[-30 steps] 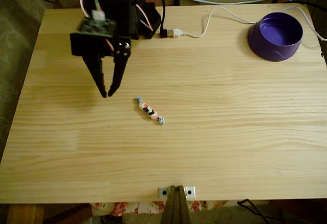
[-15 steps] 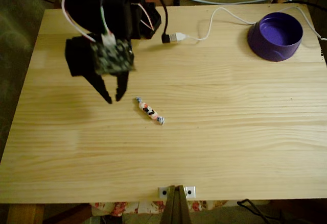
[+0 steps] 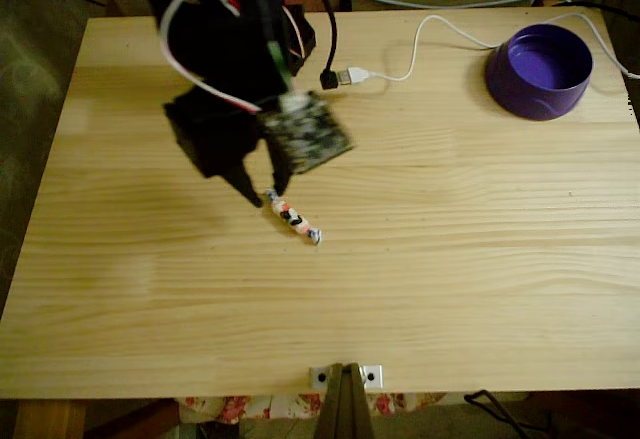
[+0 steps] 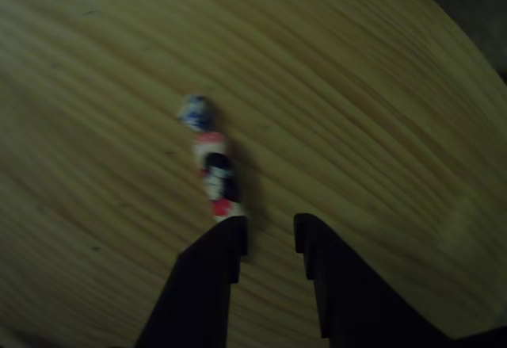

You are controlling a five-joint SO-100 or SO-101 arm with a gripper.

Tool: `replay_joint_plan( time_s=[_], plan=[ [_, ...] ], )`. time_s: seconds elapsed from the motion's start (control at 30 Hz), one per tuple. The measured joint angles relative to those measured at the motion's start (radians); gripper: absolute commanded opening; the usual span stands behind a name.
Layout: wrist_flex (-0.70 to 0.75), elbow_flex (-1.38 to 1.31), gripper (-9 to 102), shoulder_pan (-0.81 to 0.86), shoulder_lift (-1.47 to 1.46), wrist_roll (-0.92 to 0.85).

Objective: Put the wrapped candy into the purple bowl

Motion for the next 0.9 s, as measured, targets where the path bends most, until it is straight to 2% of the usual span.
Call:
replay_joint_plan(
  time_s=[0.17, 0.9],
  plan=[
    [-0.029, 0.002, 17, -0.040, -0.058, -0.055],
    [-0.141, 0.002, 19, 0.005, -0.291, -0.109]
  ],
)
